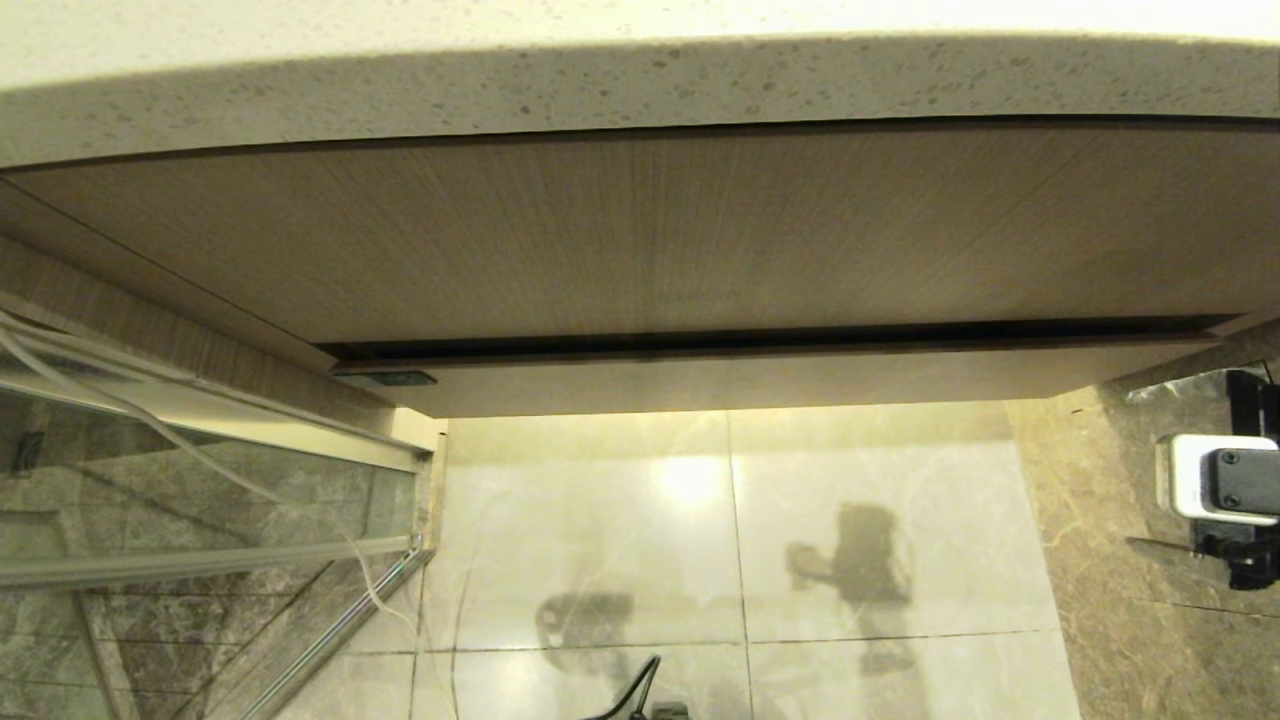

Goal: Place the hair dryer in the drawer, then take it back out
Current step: Pull open the drawer

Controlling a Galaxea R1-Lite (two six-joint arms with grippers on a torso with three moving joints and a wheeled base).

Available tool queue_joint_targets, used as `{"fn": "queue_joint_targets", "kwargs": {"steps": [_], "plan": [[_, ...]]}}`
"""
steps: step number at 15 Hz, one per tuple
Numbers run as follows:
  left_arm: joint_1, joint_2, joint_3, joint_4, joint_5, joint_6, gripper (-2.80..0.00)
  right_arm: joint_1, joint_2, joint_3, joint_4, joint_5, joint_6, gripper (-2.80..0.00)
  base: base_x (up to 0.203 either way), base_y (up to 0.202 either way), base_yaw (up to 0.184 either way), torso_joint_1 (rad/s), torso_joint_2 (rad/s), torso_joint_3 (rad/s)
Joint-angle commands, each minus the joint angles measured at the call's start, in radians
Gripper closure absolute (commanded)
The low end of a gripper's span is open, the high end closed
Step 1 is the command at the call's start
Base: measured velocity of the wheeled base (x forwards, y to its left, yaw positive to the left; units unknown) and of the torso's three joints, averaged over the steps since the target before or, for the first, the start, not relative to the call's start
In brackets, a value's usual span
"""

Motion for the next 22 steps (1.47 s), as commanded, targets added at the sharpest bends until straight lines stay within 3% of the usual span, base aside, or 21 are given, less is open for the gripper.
{"fn": "queue_joint_targets", "kwargs": {"steps": [1,6,10,16,19,22], "plan": [[0.0,0.0,0.04,-0.001,0.0,0.0,0.0,0.007,0.056,0.022,-0.04,0.004,0.048,-2.8,0.0,0.0,0.0,0.0,0.0,0.0],[0.0,0.0,0.04,-0.003,0.0,0.0,0.0,0.038,0.184,0.144,-0.396,0.006,0.107,-2.8,0.0,0.0,0.0,0.0,0.0,0.0],[0.0,0.0,0.04,-0.001,0.0,-0.001,0.0,0.069,0.292,0.153,-0.575,0.006,0.157,-2.8,0.0,0.0,0.0,0.0,0.0,0.0],[0.0,0.0,0.04,-0.001,0.0,0.0,0.0,0.074,0.413,0.118,-0.595,0.022,0.185,-2.8,0.0,0.0,0.0,0.0,0.0,0.0],[0.0,0.0,0.04,-0.001,0.0,0.0,0.0,0.074,0.464,0.092,-0.598,0.082,0.201,-2.8,0.0,0.0,0.0,0.0,0.0,0.0],[0.0,0.0,0.04,-0.003,0.0,-0.001,0.0,0.077,0.492,0.075,-0.602,0.148,0.275,-2.8,0.0,0.0,0.0,0.0,0.0,0.0]]}}
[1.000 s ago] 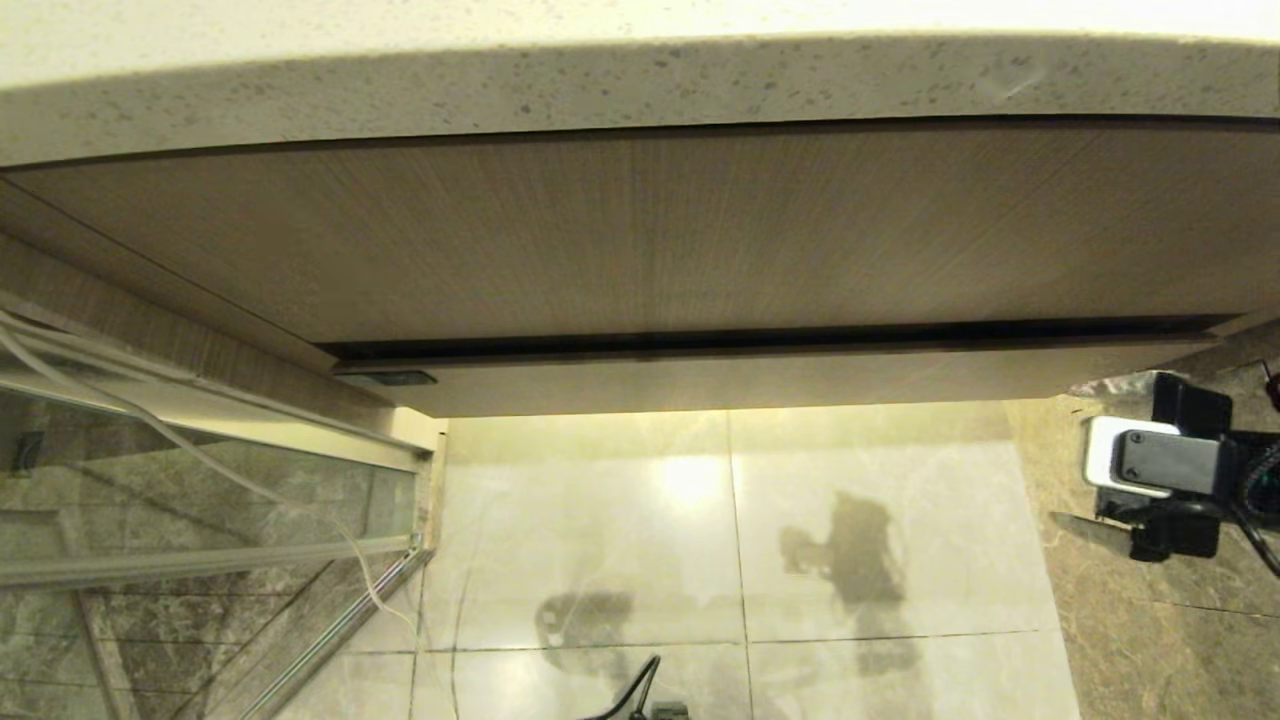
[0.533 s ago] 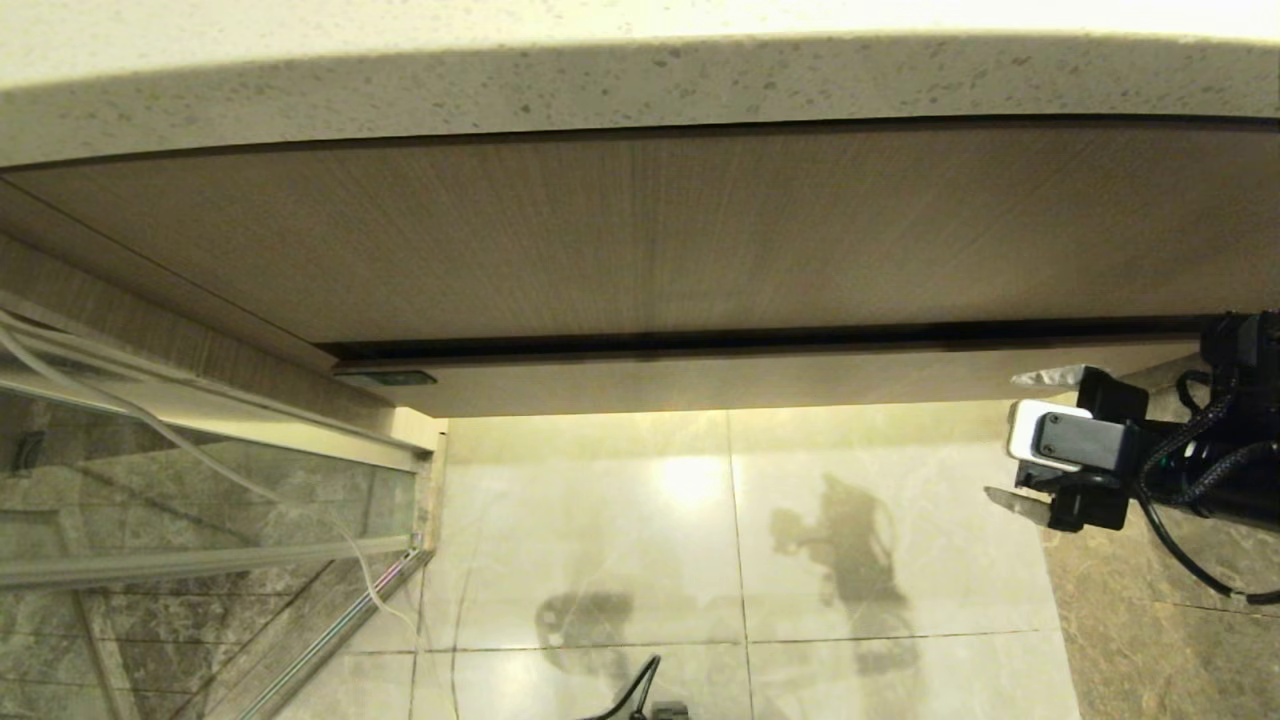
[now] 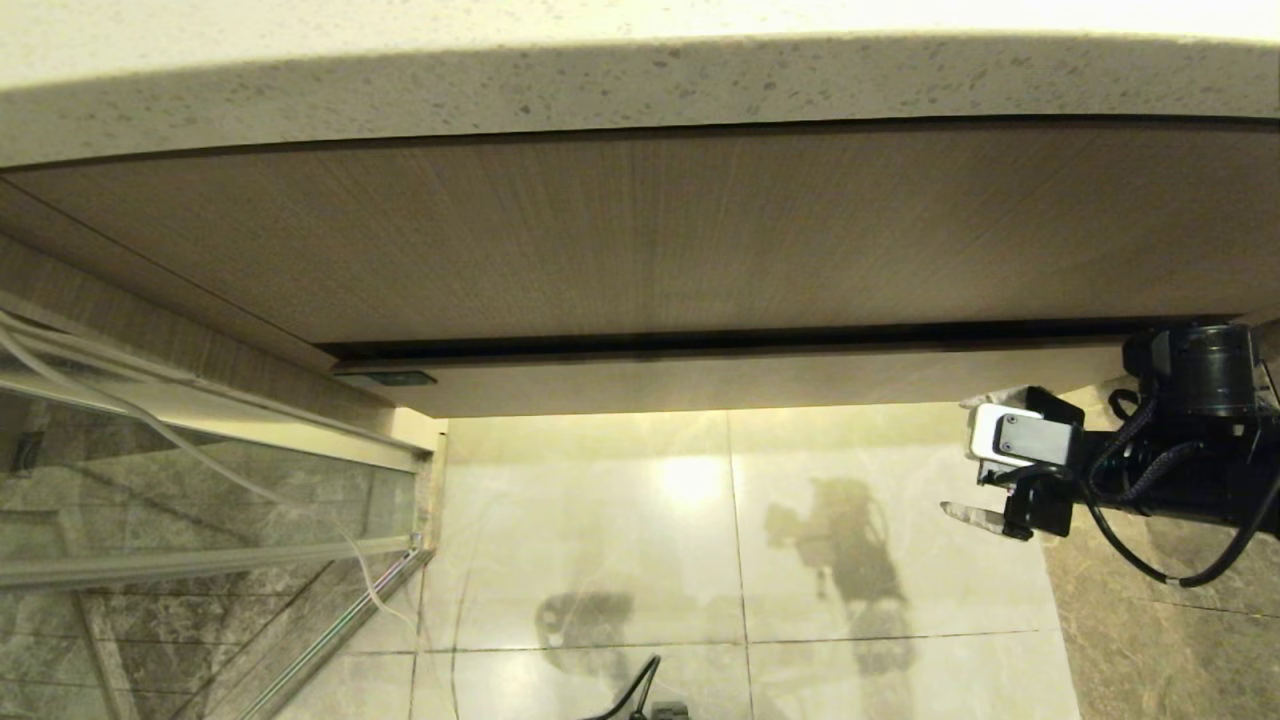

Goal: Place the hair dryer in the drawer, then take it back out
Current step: Pull open the drawer

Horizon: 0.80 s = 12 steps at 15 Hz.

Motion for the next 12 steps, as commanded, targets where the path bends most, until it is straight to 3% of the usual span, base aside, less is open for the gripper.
{"fn": "queue_joint_targets", "kwargs": {"steps": [1,12], "plan": [[0.0,0.0,0.04,-0.002,0.0,-0.001,0.0,0.002,0.041,-0.028,-0.016,0.029,0.006,-2.8,0.0,0.0,0.0,0.0,0.0,0.0],[0.0,0.0,0.04,-0.002,0.0,-0.001,0.0,0.001,0.126,-0.077,-0.195,0.094,-0.003,-2.8,0.0,0.0,0.0,0.0,0.0,0.0]]}}
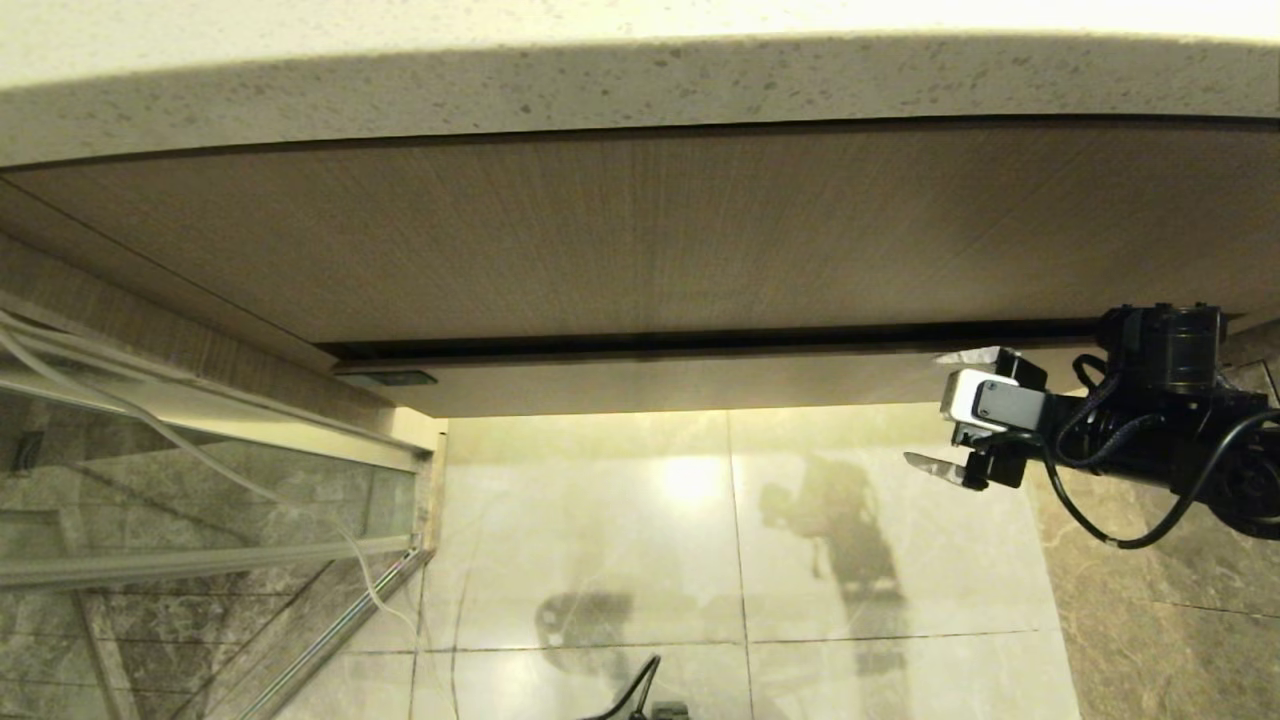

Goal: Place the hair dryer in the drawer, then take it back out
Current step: Pull open the drawer

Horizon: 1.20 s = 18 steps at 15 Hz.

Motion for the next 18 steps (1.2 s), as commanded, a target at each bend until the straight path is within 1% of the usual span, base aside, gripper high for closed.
{"fn": "queue_joint_targets", "kwargs": {"steps": [1,5,9,13,18], "plan": [[0.0,0.0,0.04,-0.003,0.0,0.0,0.0,0.0,0.028,-0.003,-0.007,0.002,-0.008,-2.8,0.0,0.0,0.0,0.0,0.0,0.0],[0.0,0.0,0.04,-0.001,0.0,0.0,0.0,0.0,0.058,-0.021,-0.008,0.002,-0.009,-2.8,0.0,0.0,0.0,0.0,0.0,0.0],[0.0,0.0,0.04,-0.003,0.0,-0.001,0.0,0.0,0.096,-0.1,-0.023,0.001,-0.005,-2.8,0.0,0.0,0.0,0.0,0.0,0.0],[0.0,0.0,0.04,-0.001,0.0,0.0,0.0,0.0,0.107,-0.124,-0.033,0.001,0.001,-2.8,0.0,0.0,0.0,0.0,0.0,0.0],[0.0,0.0,0.04,-0.001,0.0,0.0,0.0,-0.003,0.132,-0.138,-0.079,0.001,0.003,-2.8,0.0,0.0,0.0,0.0,0.0,0.0]]}}
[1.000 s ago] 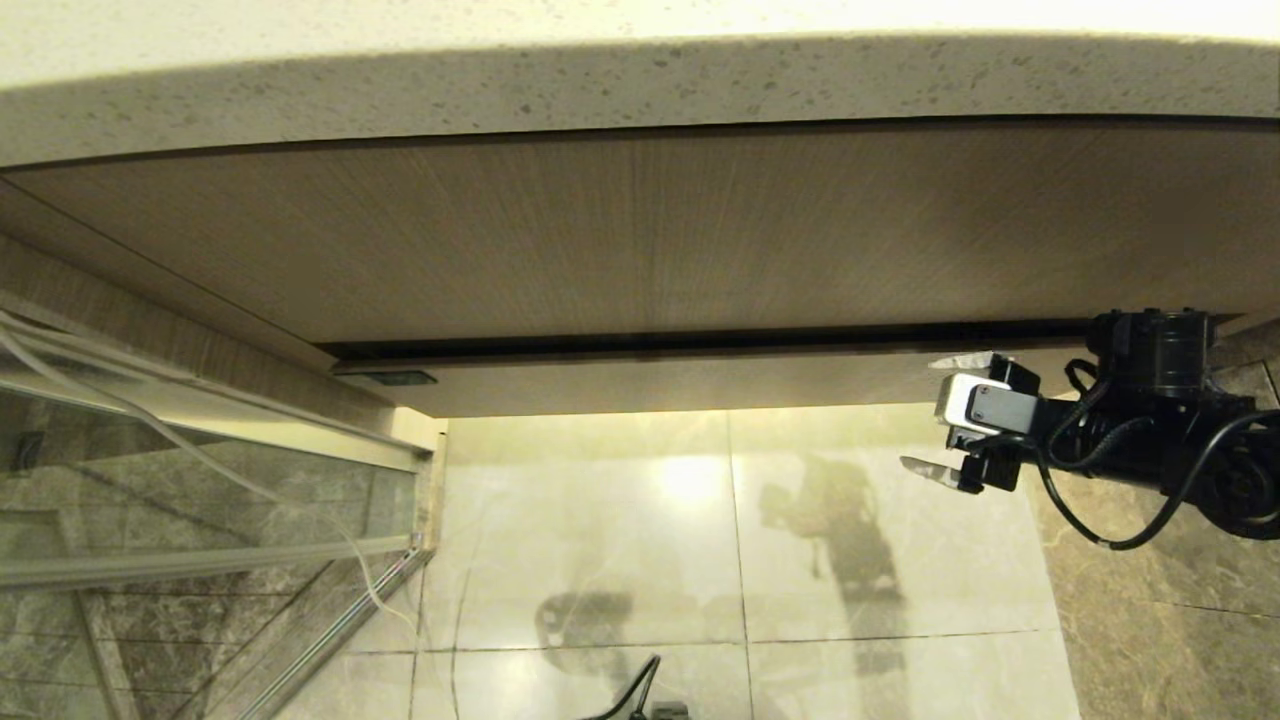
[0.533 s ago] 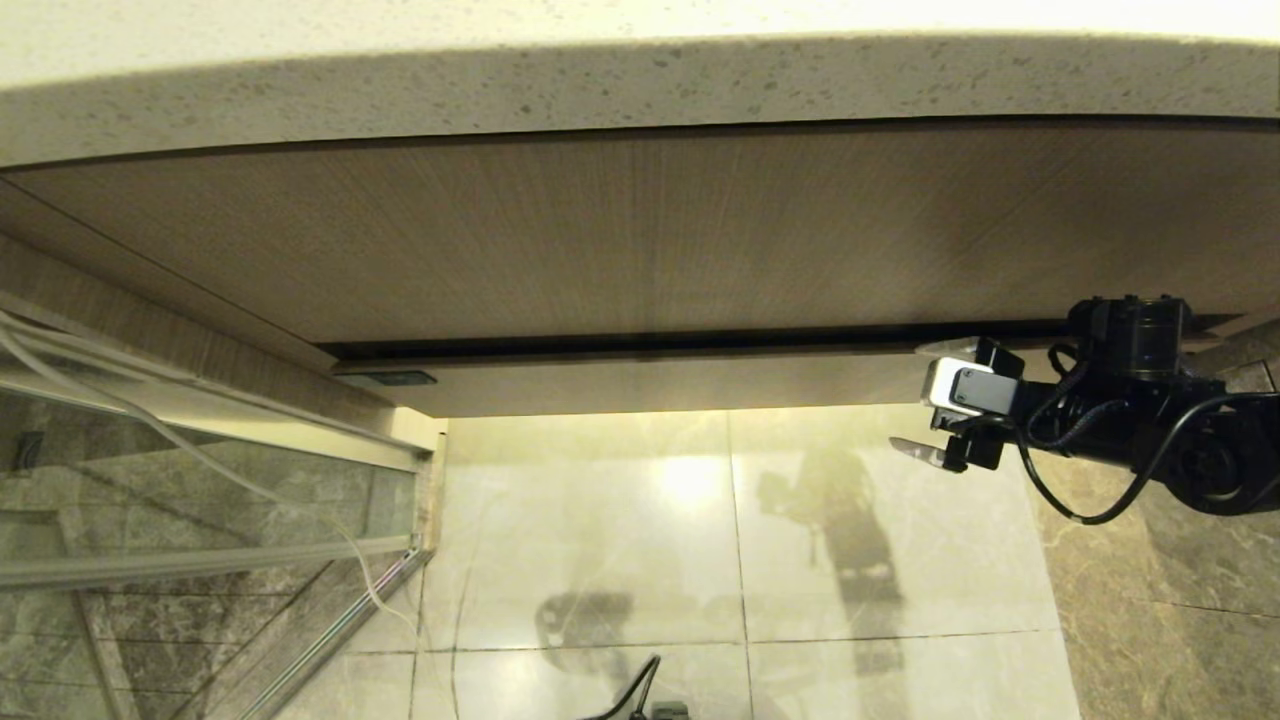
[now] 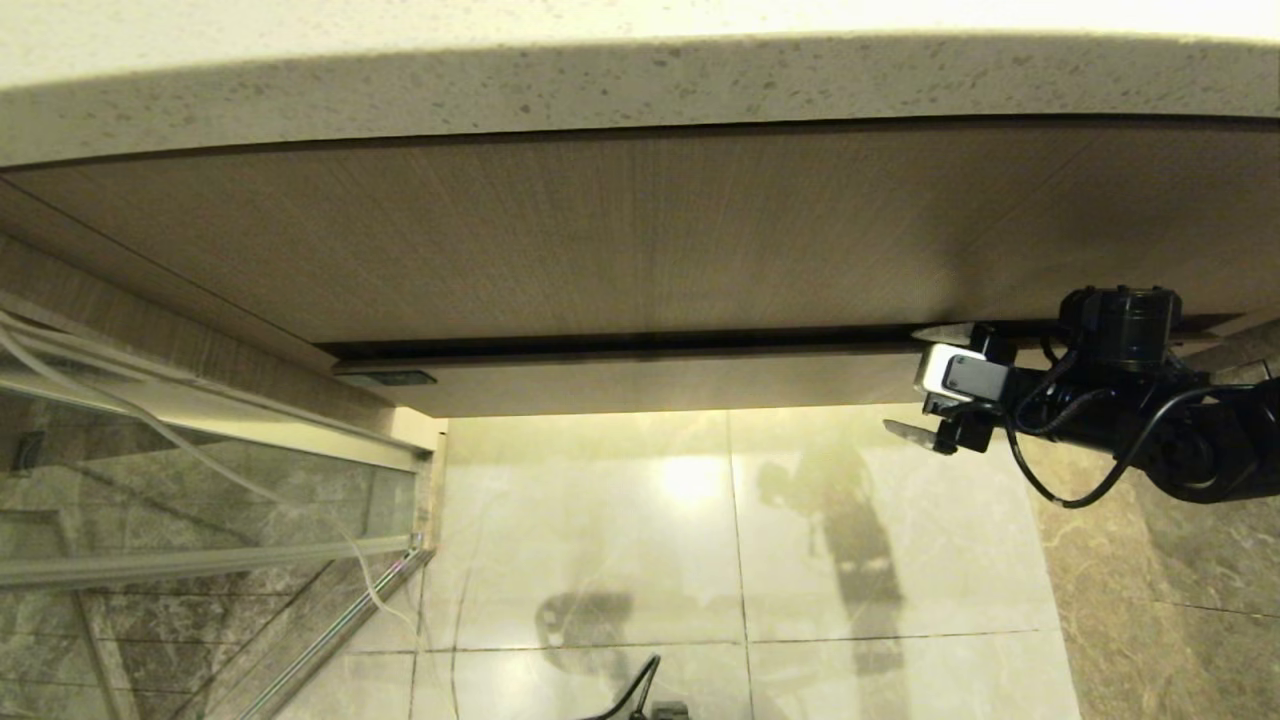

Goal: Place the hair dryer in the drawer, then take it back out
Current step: Pull open the drawer

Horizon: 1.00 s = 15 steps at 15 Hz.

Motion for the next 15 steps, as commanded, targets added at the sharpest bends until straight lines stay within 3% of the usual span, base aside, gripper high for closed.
{"fn": "queue_joint_targets", "kwargs": {"steps": [1,15], "plan": [[0.0,0.0,0.04,-0.003,0.0,0.0,0.0,0.0,0.014,0.0,-0.009,0.002,-0.007,-2.8,0.0,0.0,0.0,0.0,0.0,0.0],[0.0,0.0,0.04,-0.002,0.0,-0.001,0.0,-0.014,0.035,0.008,0.022,-0.005,-0.014,-2.8,0.0,0.0,0.0,0.0,0.0,0.0]]}}
